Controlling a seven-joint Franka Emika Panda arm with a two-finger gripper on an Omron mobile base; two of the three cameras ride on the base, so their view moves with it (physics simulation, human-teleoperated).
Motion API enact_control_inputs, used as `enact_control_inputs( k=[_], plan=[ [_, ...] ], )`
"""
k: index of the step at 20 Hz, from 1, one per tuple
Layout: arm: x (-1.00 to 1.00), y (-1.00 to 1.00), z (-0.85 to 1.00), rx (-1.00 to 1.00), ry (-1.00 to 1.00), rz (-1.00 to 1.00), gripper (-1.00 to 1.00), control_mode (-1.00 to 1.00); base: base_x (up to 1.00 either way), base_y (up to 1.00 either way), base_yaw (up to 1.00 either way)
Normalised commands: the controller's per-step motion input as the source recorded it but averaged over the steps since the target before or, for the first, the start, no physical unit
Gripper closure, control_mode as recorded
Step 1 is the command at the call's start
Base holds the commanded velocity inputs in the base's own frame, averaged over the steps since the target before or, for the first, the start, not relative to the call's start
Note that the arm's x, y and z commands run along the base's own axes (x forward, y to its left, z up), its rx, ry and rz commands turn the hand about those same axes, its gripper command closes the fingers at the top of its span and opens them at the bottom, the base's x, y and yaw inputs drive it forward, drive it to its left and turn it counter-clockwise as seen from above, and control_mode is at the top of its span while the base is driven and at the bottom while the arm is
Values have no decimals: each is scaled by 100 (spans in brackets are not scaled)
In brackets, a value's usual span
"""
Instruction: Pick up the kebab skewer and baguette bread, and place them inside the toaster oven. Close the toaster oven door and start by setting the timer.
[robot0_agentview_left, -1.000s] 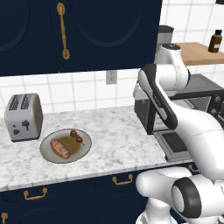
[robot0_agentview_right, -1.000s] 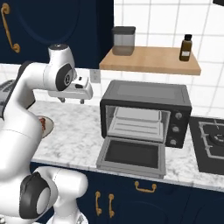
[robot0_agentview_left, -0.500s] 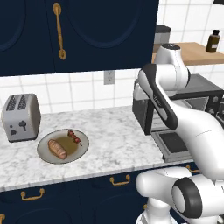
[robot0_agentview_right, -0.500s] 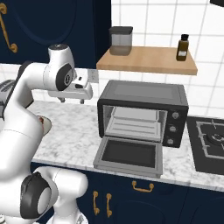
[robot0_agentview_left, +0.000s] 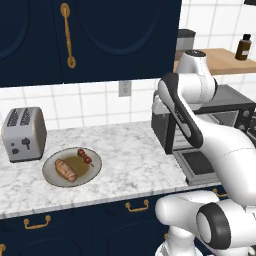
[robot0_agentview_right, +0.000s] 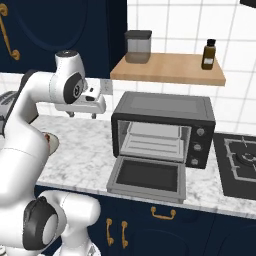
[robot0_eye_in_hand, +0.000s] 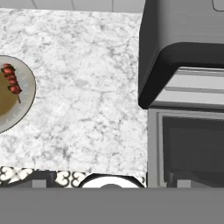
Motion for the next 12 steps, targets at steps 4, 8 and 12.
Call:
enact_control_inputs(
  k=[4,8,12],
  plan=[
    [0,0,0,0,0,0,-100,-100,0,0,0],
    [-49,-46,-24,6,-13,-2,-100,-100,0,0,0],
    [-42,-99,-33,12,-47,42,-100,-100,0,0,0]
  ],
)
